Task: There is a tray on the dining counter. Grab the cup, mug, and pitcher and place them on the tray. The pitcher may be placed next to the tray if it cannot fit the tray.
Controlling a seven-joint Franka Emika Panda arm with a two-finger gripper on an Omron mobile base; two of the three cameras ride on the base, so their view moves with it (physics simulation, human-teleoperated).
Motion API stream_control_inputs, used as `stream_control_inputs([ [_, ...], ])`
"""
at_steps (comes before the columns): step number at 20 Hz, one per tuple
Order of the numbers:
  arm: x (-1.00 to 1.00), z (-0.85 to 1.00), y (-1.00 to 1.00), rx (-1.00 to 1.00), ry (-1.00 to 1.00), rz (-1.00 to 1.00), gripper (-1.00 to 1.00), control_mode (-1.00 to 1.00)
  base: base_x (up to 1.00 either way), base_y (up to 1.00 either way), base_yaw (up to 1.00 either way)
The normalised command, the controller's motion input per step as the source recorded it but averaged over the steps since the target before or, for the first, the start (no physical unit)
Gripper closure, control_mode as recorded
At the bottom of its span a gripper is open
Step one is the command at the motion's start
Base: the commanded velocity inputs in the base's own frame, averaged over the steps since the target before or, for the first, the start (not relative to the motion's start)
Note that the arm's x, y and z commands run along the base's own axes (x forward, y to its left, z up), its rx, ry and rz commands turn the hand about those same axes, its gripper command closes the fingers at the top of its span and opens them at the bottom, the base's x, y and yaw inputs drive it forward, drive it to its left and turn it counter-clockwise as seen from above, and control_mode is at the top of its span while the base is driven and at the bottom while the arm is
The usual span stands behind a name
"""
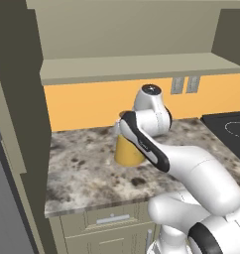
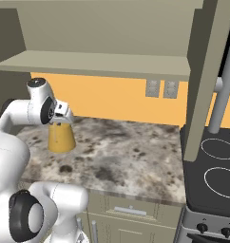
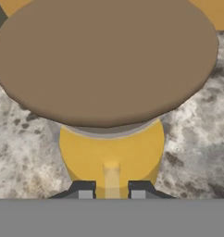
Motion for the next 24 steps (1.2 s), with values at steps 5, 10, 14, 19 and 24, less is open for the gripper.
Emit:
stream_control_inputs([
  [5,0.00,0.29,0.00,0.00,0.00,0.00,1.00,-1.00,0.00,0.00,0.00],
  [10,0.00,0.27,0.00,0.00,0.00,0.00,1.00,-1.00,0.00,0.00,0.00],
  [14,0.00,0.29,0.00,0.00,0.00,0.00,1.00,-1.00,0.00,0.00,0.00],
  [19,0.00,0.22,0.00,0.00,0.00,0.00,1.00,-1.00,0.00,0.00,0.00],
  [24,0.00,0.11,0.00,0.00,0.00,0.00,1.00,-1.00,0.00,0.00,0.00],
])
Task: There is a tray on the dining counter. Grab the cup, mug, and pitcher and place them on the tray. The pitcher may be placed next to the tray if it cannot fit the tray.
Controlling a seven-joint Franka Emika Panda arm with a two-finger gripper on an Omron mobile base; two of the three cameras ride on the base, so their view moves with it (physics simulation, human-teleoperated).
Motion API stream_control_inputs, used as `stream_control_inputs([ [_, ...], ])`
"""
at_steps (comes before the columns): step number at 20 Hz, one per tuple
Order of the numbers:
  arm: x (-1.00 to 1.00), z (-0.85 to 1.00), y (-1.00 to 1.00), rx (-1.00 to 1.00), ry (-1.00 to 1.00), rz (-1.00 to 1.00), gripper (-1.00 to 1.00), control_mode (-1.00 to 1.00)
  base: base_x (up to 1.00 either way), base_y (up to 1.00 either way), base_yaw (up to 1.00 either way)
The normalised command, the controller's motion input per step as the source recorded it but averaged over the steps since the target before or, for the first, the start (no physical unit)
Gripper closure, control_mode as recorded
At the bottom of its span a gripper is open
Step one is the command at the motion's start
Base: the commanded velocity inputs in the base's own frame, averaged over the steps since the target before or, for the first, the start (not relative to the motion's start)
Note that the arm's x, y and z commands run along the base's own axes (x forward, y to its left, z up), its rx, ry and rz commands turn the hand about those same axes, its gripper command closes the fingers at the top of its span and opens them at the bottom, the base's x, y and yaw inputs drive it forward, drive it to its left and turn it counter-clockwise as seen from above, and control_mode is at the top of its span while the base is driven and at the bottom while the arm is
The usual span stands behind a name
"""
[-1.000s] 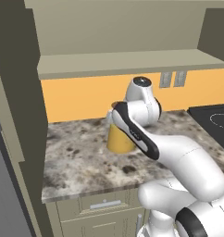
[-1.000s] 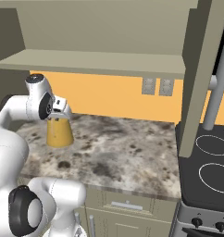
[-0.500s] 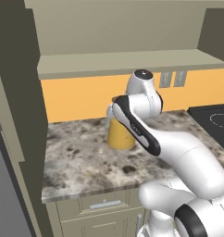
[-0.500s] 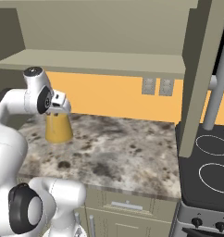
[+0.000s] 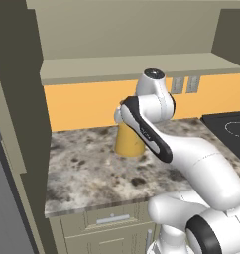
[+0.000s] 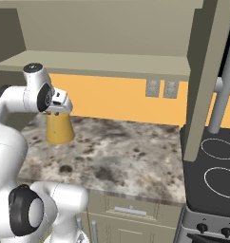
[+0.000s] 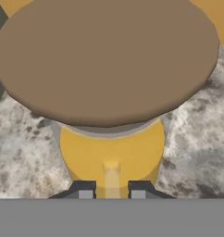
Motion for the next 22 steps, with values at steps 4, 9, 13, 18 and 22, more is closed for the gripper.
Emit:
stream_control_inputs([
  [4,0.00,0.00,0.00,0.00,0.00,0.00,1.00,1.00,-0.04,0.00,0.00],
  [9,0.00,0.00,0.00,0.00,0.00,0.00,1.00,1.00,-0.63,-0.11,0.00],
  [13,0.00,0.00,0.00,0.00,0.00,0.00,1.00,1.00,-1.00,-0.28,0.00],
  [18,0.00,0.00,0.00,0.00,0.00,0.00,1.00,1.00,-0.99,-0.30,0.00],
  [22,0.00,0.00,0.00,0.00,0.00,0.00,1.00,1.00,-0.81,-0.21,0.02],
])
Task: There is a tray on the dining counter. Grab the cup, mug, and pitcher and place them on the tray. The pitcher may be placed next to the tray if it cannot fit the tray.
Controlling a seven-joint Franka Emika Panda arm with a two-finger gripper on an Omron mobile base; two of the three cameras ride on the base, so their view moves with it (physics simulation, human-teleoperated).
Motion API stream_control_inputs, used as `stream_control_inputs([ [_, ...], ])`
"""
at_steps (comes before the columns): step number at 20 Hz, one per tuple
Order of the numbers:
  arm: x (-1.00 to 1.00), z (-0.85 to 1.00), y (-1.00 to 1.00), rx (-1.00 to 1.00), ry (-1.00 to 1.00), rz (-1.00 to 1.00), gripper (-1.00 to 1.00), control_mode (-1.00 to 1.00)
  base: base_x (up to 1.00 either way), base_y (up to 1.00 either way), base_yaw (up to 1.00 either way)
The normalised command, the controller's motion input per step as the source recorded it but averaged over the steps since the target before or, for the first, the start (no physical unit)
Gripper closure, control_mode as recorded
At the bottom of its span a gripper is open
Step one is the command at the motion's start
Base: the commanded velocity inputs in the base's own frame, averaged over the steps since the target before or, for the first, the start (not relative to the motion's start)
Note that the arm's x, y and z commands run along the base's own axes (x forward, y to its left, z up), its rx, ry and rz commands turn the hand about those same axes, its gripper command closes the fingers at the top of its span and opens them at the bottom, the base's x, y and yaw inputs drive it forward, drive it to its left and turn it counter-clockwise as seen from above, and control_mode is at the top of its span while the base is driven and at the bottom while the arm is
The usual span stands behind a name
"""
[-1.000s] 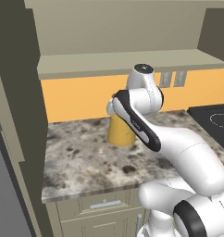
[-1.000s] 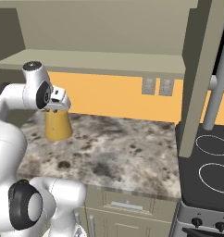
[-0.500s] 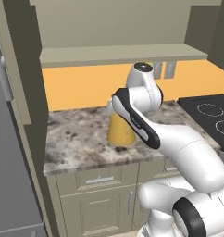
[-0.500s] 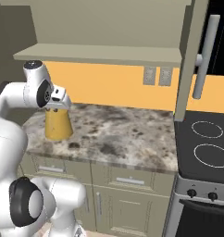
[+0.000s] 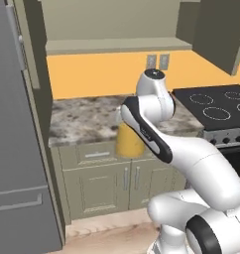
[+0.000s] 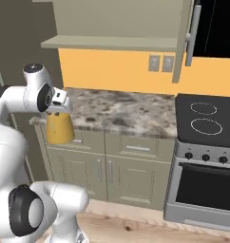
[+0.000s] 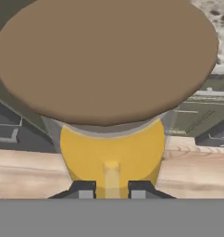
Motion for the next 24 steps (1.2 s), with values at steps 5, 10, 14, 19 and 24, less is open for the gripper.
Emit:
stream_control_inputs([
  [5,0.00,0.00,0.00,0.00,0.00,0.00,1.00,1.00,-0.65,-0.03,0.33],
  [10,0.00,0.00,0.00,0.00,0.00,0.00,1.00,1.00,-0.58,0.04,0.81],
  [14,0.00,0.00,0.00,0.00,0.00,0.00,1.00,1.00,-0.53,0.01,0.93],
  [19,0.00,0.00,0.00,0.00,0.00,0.00,1.00,1.00,-0.43,0.00,0.94],
  [24,0.00,0.00,0.00,0.00,0.00,0.00,1.00,1.00,-0.02,-0.10,0.88],
])
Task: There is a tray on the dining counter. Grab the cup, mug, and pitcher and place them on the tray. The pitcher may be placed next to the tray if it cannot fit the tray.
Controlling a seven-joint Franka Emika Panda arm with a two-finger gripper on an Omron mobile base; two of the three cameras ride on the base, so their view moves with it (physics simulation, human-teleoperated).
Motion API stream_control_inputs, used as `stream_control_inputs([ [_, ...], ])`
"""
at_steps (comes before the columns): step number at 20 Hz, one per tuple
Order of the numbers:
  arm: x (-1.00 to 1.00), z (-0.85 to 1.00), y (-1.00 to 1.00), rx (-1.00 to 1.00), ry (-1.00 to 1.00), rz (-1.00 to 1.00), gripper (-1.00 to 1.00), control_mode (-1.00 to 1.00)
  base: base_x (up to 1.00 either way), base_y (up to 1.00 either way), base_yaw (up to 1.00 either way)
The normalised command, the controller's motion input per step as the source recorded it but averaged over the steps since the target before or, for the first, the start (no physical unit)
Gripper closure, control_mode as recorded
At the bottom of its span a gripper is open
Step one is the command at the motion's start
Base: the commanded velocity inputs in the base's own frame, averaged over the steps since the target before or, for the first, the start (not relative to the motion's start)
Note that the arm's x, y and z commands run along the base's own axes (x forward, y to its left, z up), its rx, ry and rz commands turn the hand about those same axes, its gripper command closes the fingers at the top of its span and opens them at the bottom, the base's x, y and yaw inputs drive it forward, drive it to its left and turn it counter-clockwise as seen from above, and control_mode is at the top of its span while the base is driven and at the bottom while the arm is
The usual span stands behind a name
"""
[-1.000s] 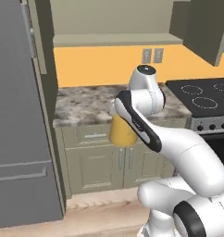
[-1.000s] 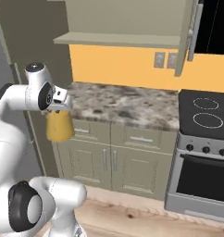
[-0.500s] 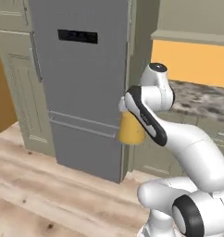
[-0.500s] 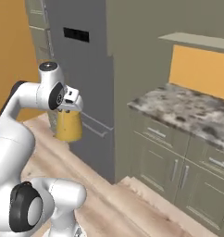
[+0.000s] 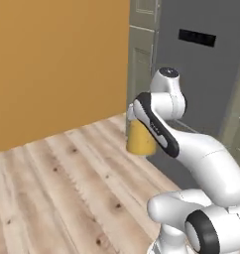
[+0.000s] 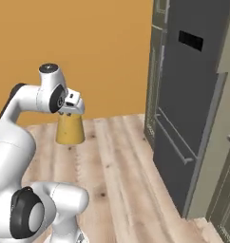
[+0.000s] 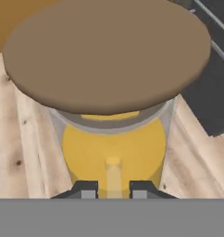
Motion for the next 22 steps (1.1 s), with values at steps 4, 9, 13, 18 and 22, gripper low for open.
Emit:
stream_control_inputs([
  [4,0.00,0.00,0.00,0.00,0.00,0.00,1.00,1.00,0.26,-0.26,0.71],
  [9,0.00,0.00,0.00,0.00,0.00,0.00,1.00,1.00,0.66,-0.25,0.61],
  [13,0.00,0.00,0.00,0.00,0.00,0.00,1.00,1.00,0.92,-0.04,0.56],
  [18,0.00,0.00,0.00,0.00,0.00,0.00,1.00,1.00,1.00,0.00,0.54],
  [22,0.00,0.00,0.00,0.00,0.00,0.00,1.00,1.00,0.56,-0.01,0.78],
])
